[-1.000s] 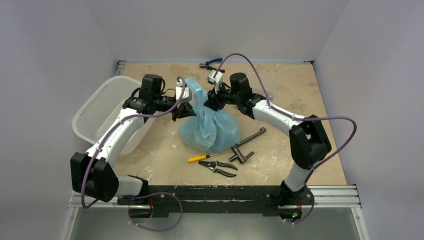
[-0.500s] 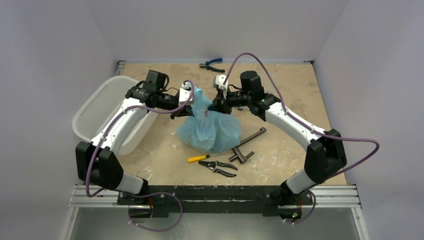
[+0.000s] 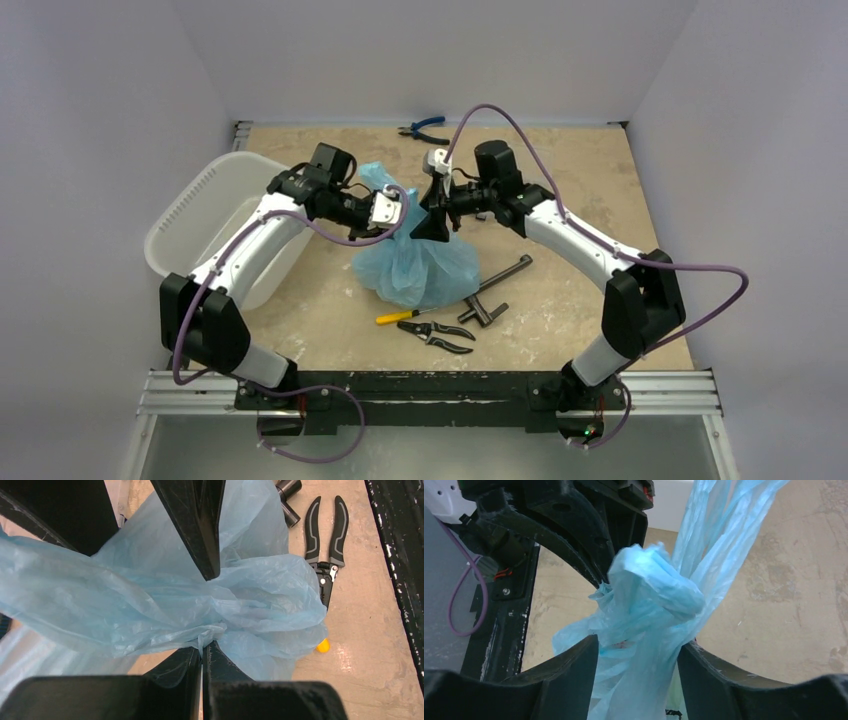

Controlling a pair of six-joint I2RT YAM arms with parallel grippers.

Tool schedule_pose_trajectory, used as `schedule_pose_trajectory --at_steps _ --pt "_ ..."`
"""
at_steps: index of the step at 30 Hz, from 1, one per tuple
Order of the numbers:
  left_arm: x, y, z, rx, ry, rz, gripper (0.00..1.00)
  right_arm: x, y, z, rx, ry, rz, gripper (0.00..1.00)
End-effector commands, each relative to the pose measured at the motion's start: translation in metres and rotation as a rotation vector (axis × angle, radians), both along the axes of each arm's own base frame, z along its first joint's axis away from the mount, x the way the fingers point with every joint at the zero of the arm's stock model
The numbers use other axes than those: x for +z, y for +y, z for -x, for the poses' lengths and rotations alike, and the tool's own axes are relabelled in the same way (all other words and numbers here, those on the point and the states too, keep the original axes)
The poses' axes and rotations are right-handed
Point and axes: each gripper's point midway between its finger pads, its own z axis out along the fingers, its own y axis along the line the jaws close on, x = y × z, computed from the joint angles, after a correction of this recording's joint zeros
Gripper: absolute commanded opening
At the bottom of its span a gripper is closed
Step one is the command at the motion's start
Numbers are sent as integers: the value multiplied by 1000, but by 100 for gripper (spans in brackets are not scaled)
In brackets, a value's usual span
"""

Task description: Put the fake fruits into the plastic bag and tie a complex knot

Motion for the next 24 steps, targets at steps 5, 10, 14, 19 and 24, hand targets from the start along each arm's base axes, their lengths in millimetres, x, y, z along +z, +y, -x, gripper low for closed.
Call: schedule_pose_trajectory --at_steps 5,10,14,19,24 --pt "7 -8 -10 -65 -130 -30 0 28 8 5 32 10 -67 76" --pt "6 -13 -6 -93 -147 -37 0 28 15 -4 0 41 -87 68" --pt "9 -15 -9 -94 -175 -35 0 23 16 -10 -31 42 -78 54" --pt "19 -13 -12 -49 -167 -32 10 19 13 -11 -40 8 -68 12" --pt "89 21 -13 202 -14 157 58 28 7 -8 -47 -82 -88 0"
